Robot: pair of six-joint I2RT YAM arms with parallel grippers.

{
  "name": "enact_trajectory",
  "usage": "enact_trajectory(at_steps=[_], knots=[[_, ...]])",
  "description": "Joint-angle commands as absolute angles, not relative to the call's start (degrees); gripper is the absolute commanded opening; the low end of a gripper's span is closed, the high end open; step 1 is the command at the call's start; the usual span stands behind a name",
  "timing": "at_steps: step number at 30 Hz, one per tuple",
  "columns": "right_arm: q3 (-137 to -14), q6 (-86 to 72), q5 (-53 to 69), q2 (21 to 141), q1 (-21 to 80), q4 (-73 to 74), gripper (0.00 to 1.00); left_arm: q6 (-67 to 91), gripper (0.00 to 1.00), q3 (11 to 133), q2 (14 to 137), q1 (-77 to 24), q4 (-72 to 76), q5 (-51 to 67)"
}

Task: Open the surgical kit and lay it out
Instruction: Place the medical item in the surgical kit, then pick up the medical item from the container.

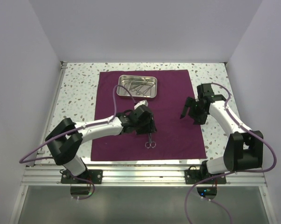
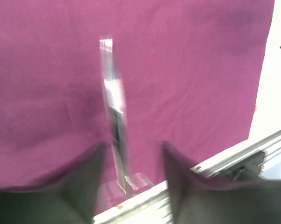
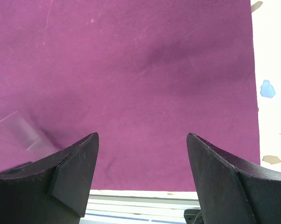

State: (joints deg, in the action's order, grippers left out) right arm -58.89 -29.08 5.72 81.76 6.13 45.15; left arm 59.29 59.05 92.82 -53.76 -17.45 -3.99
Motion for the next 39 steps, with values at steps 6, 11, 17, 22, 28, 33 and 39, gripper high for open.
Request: enact_trajectory(at_steps=[6, 11, 17, 22, 28, 33, 39], knots=[[-59.06, -28.21, 5.10, 81.74, 6.50, 43.68, 0.80, 60.30, 0.91, 66.87, 95.27, -53.79, -23.81, -3.16], [-59.76, -28.04, 4.66, 81.74, 6.50, 44.12, 0.80, 54.77, 0.91, 79.32, 95.36, -53.44, -31.44, -8.07], [-62.31, -27.77, 4.04, 81.12, 6.50, 45.70, 0.80, 38.78, 0.91, 96.65, 101.77, -45.02, -37.97, -14.76], [-64.42, -27.69, 2.47, 79.37, 6.24, 47.46, 0.80, 21.03, 0.91, 103.87, 111.23, -37.46, -33.40, -14.33], [-66.79, -26.99, 0.80, 77.08, 5.36, 52.02, 0.81, 3.10, 0.83, 113.82, 123.12, -34.72, -30.34, -7.30], [-67.06, -25.67, -3.60, 73.49, 5.10, 56.33, 0.81, -3.16, 0.85, 113.20, 126.12, -33.23, -22.33, -2.65], [-65.84, -25.75, -5.01, 71.81, 5.01, 59.94, 0.81, -2.82, 0.85, 115.57, 130.33, -31.56, -17.84, 4.20]])
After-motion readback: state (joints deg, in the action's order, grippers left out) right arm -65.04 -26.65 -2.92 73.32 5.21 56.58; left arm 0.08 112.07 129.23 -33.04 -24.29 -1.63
